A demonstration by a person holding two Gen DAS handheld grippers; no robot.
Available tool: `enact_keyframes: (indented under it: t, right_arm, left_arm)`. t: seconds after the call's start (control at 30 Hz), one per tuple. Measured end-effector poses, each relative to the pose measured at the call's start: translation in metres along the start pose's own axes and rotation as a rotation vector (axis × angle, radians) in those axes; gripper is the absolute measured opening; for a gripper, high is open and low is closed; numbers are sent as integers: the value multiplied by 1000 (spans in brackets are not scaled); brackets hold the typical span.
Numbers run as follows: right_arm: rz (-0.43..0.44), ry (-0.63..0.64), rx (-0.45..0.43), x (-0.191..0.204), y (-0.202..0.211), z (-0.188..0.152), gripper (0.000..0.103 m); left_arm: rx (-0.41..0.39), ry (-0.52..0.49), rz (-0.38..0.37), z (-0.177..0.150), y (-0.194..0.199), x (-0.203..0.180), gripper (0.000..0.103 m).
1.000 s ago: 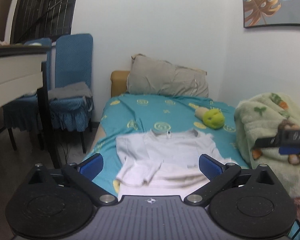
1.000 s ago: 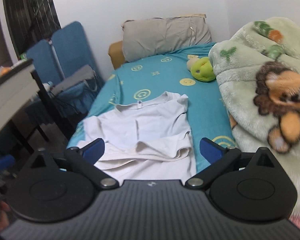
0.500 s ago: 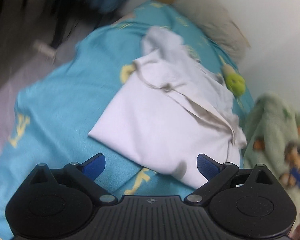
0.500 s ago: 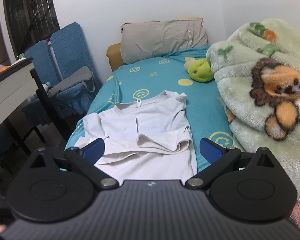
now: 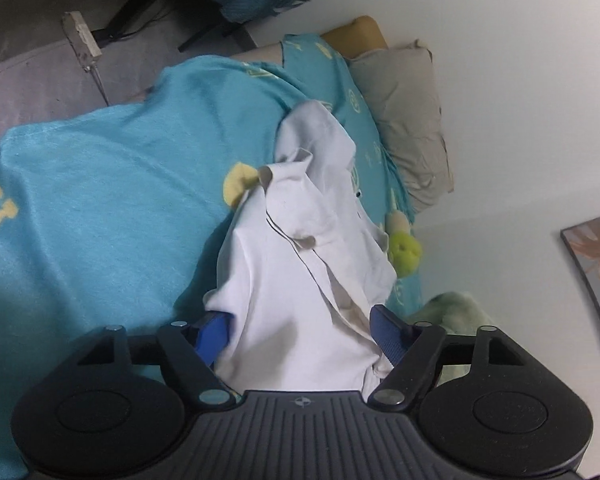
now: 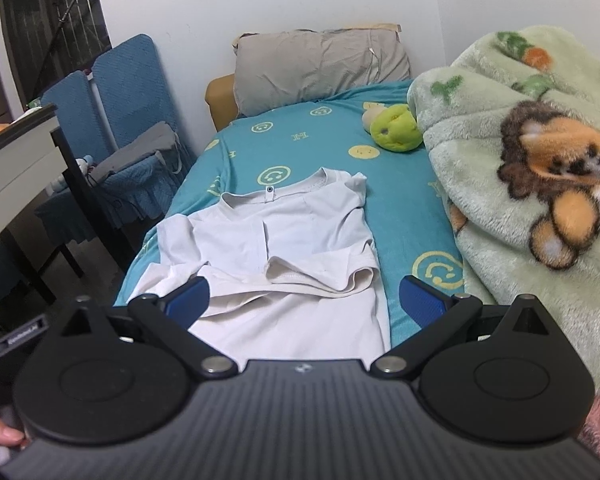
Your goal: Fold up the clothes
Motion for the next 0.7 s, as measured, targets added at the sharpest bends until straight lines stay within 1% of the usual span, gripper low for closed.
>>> enact_keyframes:
  t: [0.03,0.1,0.13,0.17,0.23,0.3,0.33,0.37,0.4,0.43,0.5,0.53,0.57,0.6,0.7]
  right_arm:
    - [19,-26,17,-2,-2,-1,103]
    - [57,-79,50,-6,-6,-2,103]
    - [76,-105,67,-9,-8,-2,103]
    - [95,-131,84,-11,-10,-3,103]
    - [133,-184,117,-15,-15,-4,103]
    - [172,-239,151,-19,-19,-5,103]
    - [251,-352,216,-26,-27,-11,103]
    - [296,-431,261,-29,-35,-19,103]
    - [340,-508,305,-32,-42,-27,103]
    - [350,-545,325,-32,-48,-35,103]
    - [336,-581,368,-28,-59,-51,103]
    - [335,-609,407,-27,-66,-58,103]
    - [351,-663,440,-30,-73,-64,103]
    - [365,-731,448,-35,-77,-71,103]
    - [302,-811,425,-50,-84,-80,103]
  left_arm:
    - [5,-2,26,-2,-2,1,76]
    - [28,26,73,-3,-6,9,69]
    - [27,53,79,-3,-7,14,62]
    - [20,80,78,-2,-7,19,57]
    - [11,99,72,0,-6,22,54]
    - [17,83,85,1,-8,20,41]
    - [20,75,94,0,-9,20,30]
    - [21,69,96,-1,-10,19,17]
    - [19,65,94,-2,-10,18,12]
    - [7,56,87,-1,-8,16,9]
    - [-30,38,66,0,-1,10,6]
    - [-52,32,53,0,3,6,5]
    - [-75,34,33,1,8,4,4]
    - [-97,38,11,2,13,2,4]
    - [-164,56,-61,8,20,-2,3]
Point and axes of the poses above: each gripper's, at about its wrist camera, not at the fingertips, and y roughly against the way its jaws point, x to its left, z to its top, the point moved 1 cm from there along -y, roughly the way its jaws point, and after that the axes turned 7 degrees about -y, right-handed, at the moved point
